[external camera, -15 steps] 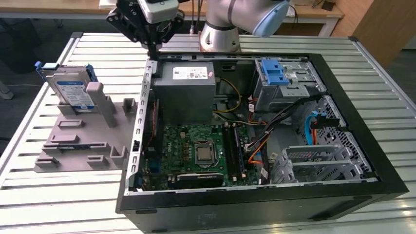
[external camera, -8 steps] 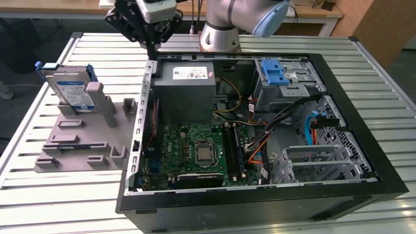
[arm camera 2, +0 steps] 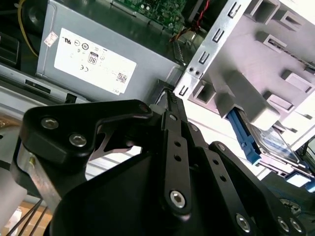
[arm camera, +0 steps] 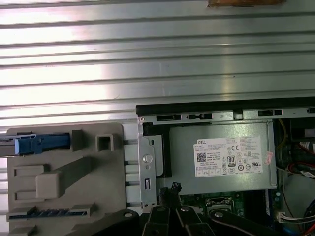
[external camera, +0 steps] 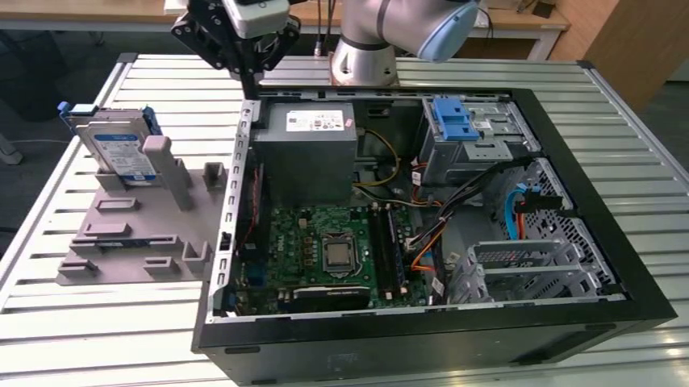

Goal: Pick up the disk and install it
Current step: 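Reach for the disk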

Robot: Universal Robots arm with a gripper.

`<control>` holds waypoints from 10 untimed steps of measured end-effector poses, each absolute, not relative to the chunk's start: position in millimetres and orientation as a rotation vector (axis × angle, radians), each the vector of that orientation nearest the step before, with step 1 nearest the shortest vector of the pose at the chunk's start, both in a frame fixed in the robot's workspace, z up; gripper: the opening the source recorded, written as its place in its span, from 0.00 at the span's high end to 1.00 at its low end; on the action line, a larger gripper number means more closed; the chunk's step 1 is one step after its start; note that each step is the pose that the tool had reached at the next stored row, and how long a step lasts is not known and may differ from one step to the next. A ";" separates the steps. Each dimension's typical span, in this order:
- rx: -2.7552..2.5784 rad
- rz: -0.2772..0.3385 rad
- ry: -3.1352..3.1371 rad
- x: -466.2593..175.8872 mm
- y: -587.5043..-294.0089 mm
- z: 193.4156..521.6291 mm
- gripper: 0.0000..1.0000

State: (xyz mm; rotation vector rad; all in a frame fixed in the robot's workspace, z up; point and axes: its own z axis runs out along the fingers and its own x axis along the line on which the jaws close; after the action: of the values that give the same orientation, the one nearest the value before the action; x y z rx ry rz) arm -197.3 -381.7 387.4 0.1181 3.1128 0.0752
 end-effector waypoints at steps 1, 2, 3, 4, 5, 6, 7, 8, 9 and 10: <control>0.118 0.075 3.113 -197.9 -381.5 387.3 0.89; 0.118 0.075 3.113 -198.5 -381.5 387.2 0.89; 0.118 0.075 3.113 -199.2 -381.5 387.2 0.89; 0.118 0.075 3.113 -199.9 -381.4 387.1 0.89; 0.118 0.075 3.113 -200.7 -381.3 387.0 0.89; 0.118 0.075 3.113 -201.5 -381.2 387.0 0.89; 0.118 0.075 3.113 -202.2 -381.0 386.9 0.89; 0.118 0.075 3.113 -203.0 -380.9 386.7 0.89; 0.118 0.075 3.113 -204.0 -380.8 386.7 0.89; 0.118 0.075 3.113 -204.8 -380.7 386.6 0.89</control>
State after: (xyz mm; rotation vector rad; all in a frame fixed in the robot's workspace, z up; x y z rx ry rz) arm -204.8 -380.7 386.6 0.1183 3.1130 0.0751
